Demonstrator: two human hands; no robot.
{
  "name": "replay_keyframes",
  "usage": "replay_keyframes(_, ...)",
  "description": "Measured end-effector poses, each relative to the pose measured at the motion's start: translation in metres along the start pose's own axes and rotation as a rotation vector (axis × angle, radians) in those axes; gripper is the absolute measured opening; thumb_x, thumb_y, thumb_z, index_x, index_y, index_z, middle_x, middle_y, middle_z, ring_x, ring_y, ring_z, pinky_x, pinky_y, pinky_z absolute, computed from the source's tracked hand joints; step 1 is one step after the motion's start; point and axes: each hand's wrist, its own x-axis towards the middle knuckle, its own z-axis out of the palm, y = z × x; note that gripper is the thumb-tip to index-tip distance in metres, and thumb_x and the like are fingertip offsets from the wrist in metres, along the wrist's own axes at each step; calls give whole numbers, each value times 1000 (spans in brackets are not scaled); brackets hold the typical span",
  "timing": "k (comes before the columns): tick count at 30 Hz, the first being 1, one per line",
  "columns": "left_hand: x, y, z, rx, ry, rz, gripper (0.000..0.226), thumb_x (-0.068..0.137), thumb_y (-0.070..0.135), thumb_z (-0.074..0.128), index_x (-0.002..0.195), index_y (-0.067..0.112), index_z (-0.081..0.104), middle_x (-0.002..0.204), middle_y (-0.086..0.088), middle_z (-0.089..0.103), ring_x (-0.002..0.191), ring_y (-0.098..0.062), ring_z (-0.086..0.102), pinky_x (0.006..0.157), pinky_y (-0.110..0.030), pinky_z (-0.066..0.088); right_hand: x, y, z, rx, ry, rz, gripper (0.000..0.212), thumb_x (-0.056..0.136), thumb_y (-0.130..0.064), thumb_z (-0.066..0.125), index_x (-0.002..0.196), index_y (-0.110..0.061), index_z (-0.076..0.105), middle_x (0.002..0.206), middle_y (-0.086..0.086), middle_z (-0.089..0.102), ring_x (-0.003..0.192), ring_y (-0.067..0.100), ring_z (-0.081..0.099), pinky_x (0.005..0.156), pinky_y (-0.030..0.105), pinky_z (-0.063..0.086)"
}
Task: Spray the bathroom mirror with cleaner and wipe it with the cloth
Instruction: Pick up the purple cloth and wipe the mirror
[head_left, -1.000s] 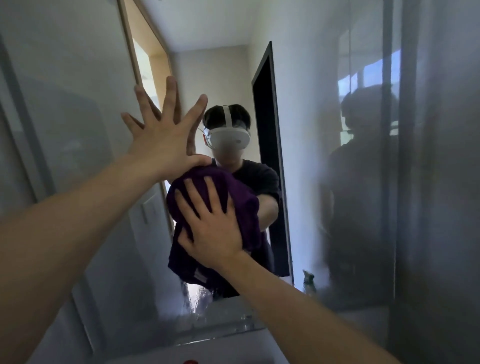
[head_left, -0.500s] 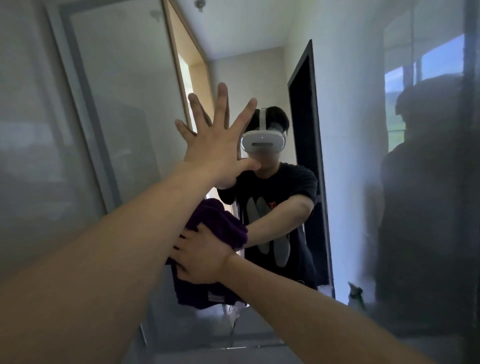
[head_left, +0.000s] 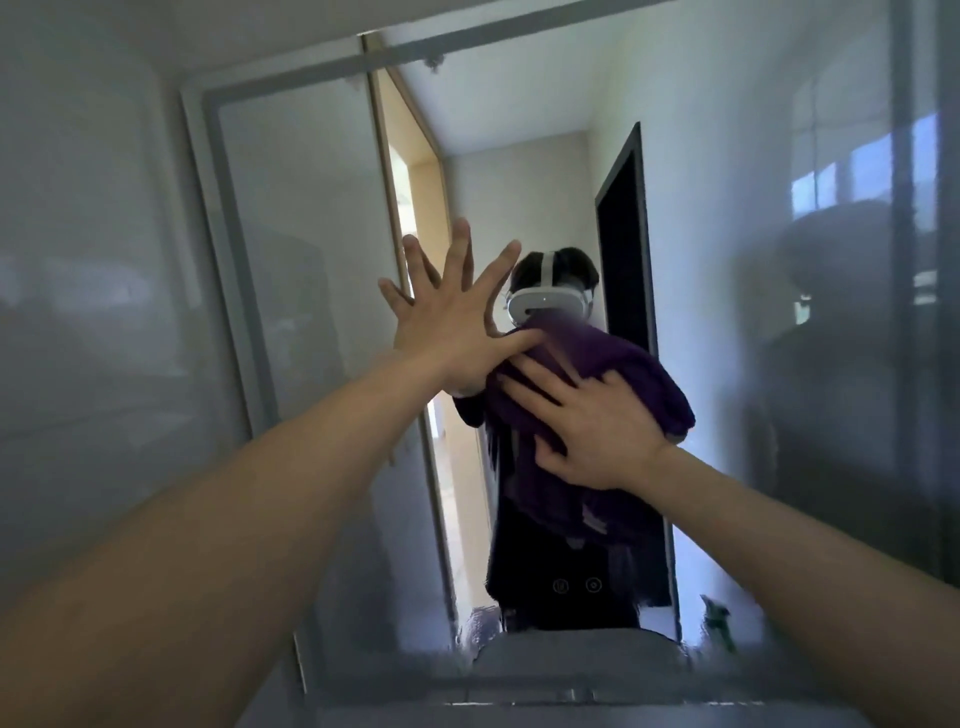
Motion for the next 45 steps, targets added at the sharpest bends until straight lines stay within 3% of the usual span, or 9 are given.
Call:
replay_keyframes(3,0,-6,-4,46,-25,15,100,79,90,47,154,61,-13,167,8,-35,150,-48,-34,118,-78,-2,-10,13,-10,-50,-24,89,79,84,-45,51,158,-28,29,169,-1,21,155,31,16,106,56,38)
replay_keyframes(6,-1,-12,-15,75,-54,50,101,84,79,58,157,58,-8,170,9,-29,154,-48,-23,120,-74,9,-13,9,-10,-64,-46,175,79,86,-45,51,159,-28,27,170,-2,16,157,31,10,96,56,46)
replay_keyframes(9,-11,-39,-27,106,-8,96,99,87,65,65,160,50,0,173,7,-13,157,-45,-5,120,-65,27,-13,-1,-6,-43,-36,291,80,85,-45,50,159,-28,25,170,-1,16,157,33,7,103,63,42)
replay_keyframes(16,-63,-118,-29,158,-25,-115,95,94,50,68,163,42,4,173,-5,-14,159,-43,-8,127,-61,7,2,-46,8,65,24,585,78,85,-44,43,159,-26,25,170,1,16,156,35,6,109,68,31)
replay_keyframes(20,-70,-156,-11,-21,36,-274,97,92,52,70,162,46,3,174,-7,-11,160,-38,-6,128,-58,12,15,-65,15,89,60,656,79,86,-44,44,160,-25,23,170,3,15,156,37,5,113,69,24)
replay_keyframes(29,-76,-168,-7,-15,-8,-227,90,99,48,60,162,47,-4,174,-4,-14,160,-33,-10,128,-54,10,58,-128,29,98,49,449,78,90,-43,51,160,-25,23,169,5,16,155,38,7,111,70,26)
replay_keyframes(37,-81,-191,-23,-22,15,-182,82,96,23,53,166,23,10,175,5,4,159,-20,18,127,-43,27,66,-212,78,107,-31,-71,78,84,-43,61,156,-25,37,167,-1,26,154,30,16,91,53,49)
replay_keyframes(40,-86,-196,-31,-32,-50,-158,89,92,16,54,166,26,6,174,11,-1,160,-17,15,127,-40,25,70,-238,90,91,-68,-182,80,81,-45,65,154,-24,41,165,-1,30,153,29,23,96,52,47)
replay_keyframes(45,-86,-197,-33,-75,-105,-146,94,89,11,53,166,29,2,173,14,-8,161,-11,2,130,-42,19,94,-248,86,127,-105,-247,78,86,-42,58,157,-20,34,168,4,23,156,33,15,111,62,31)
